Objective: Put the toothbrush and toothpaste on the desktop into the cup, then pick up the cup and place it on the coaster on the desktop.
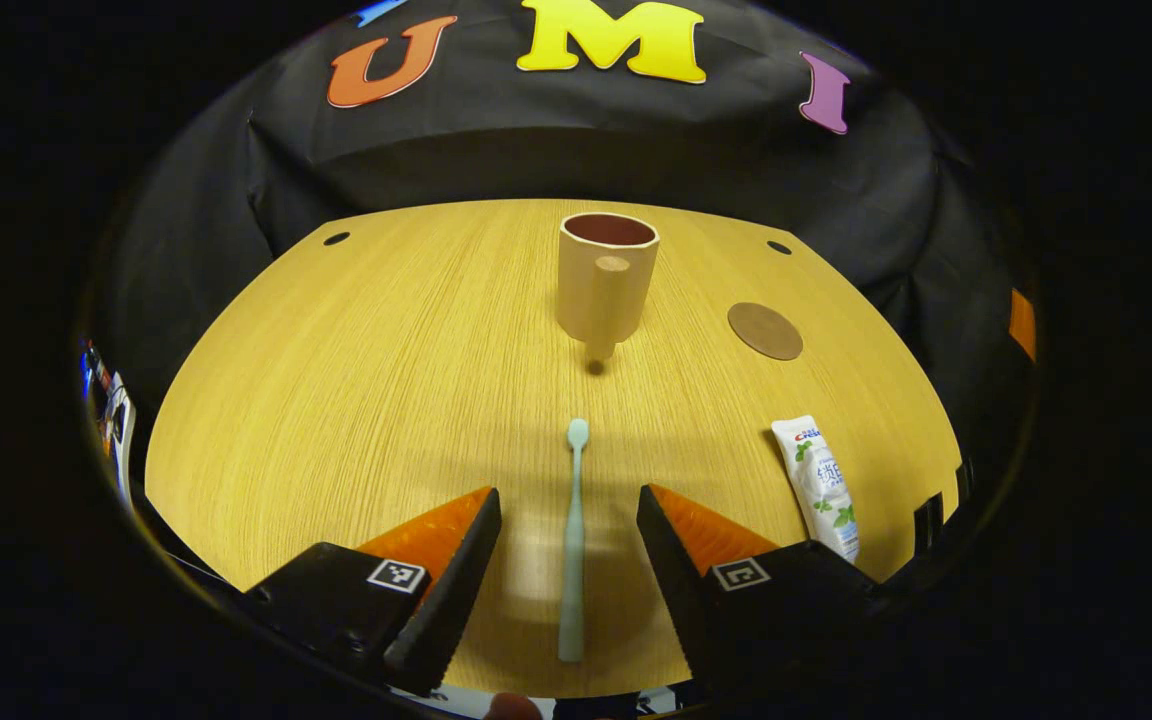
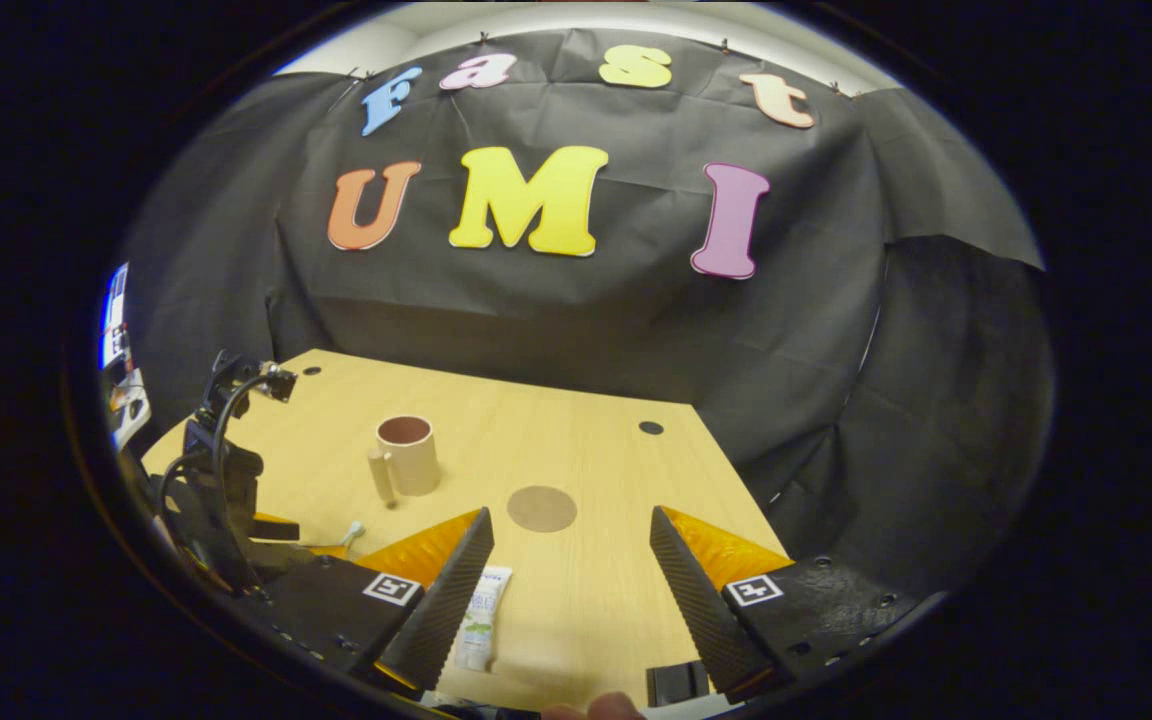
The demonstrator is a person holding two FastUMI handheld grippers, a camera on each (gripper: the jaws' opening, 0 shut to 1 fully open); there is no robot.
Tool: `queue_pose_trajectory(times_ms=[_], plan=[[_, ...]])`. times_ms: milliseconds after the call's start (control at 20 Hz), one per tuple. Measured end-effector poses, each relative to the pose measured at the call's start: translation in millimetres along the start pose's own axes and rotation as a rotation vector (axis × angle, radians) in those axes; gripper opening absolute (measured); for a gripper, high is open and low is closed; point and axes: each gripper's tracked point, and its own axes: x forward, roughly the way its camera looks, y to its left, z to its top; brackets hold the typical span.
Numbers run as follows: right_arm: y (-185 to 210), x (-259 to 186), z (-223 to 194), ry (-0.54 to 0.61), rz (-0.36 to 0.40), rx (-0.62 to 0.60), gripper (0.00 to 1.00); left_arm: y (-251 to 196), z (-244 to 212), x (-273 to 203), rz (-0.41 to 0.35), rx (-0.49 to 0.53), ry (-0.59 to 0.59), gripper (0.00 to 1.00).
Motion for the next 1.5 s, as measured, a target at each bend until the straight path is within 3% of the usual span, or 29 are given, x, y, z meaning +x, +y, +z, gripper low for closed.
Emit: queue_pose_trajectory(times_ms=[250, 400, 450, 500, 550, 850, 1000, 1500], plan=[[2, 2, -3, 0.014, 0.002, 0.003, 0.95, 0, -7, 9, -0.001, 0.0, 0.047, 0.72], [7, 9, -13, 0.045, 0.015, 0.01, 0.95, 0, -7, 12, 0.007, 0.031, 0.044, 0.51], [10, 11, -17, 0.064, 0.023, 0.014, 0.95, -1, -8, 13, 0.009, 0.033, 0.053, 0.53], [14, 14, -24, 0.089, 0.034, 0.017, 0.95, -2, -10, 13, 0.007, 0.026, 0.063, 0.41], [18, 18, -33, 0.118, 0.048, 0.018, 0.98, -3, -13, 14, 0.006, 0.016, 0.076, 0.38], [40, 25, -73, 0.277, 0.106, 0.006, 0.95, 2, -19, 18, 0.021, 0.007, 0.101, 0.26], [47, 28, -90, 0.346, 0.117, 0.01, 0.95, 4, -18, 20, 0.038, 0.004, 0.1, 0.14], [71, 42, -158, 0.644, 0.148, 0.037, 0.95, 11, 8, 1, 0.025, -0.023, 0.027, 0.05]])
